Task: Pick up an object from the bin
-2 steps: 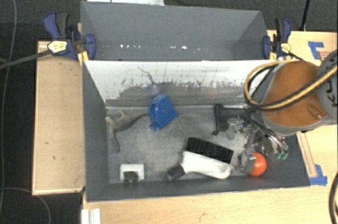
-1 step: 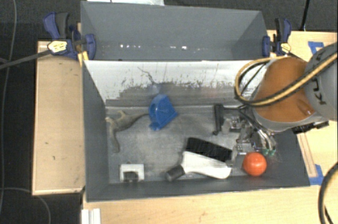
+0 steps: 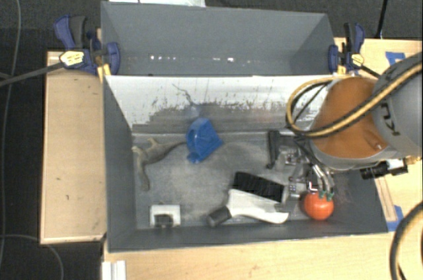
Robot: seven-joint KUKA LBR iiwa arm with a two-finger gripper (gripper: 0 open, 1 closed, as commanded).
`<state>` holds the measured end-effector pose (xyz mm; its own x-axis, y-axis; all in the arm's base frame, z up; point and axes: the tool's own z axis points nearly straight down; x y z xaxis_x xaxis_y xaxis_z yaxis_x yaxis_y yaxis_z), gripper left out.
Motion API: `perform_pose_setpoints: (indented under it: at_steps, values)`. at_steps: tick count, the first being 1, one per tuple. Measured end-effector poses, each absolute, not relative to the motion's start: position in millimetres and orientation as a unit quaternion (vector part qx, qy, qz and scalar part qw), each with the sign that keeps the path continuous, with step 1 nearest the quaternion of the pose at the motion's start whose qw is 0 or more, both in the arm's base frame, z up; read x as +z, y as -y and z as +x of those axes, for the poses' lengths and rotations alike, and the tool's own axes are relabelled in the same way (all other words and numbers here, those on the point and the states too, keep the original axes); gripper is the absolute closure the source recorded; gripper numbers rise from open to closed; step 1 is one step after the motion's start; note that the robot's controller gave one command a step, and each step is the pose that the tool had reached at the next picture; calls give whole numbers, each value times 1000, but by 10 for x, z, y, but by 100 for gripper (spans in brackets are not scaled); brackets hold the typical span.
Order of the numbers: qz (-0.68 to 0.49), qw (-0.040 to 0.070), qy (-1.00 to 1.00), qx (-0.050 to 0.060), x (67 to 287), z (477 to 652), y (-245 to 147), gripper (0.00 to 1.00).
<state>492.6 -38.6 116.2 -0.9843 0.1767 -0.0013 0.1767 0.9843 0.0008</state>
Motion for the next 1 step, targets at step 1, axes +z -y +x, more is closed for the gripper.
perform_pose_setpoints:
  at_steps: [1]
  values:
    - [-62, 1, -998, 1, 925, 4903, 278, 0]
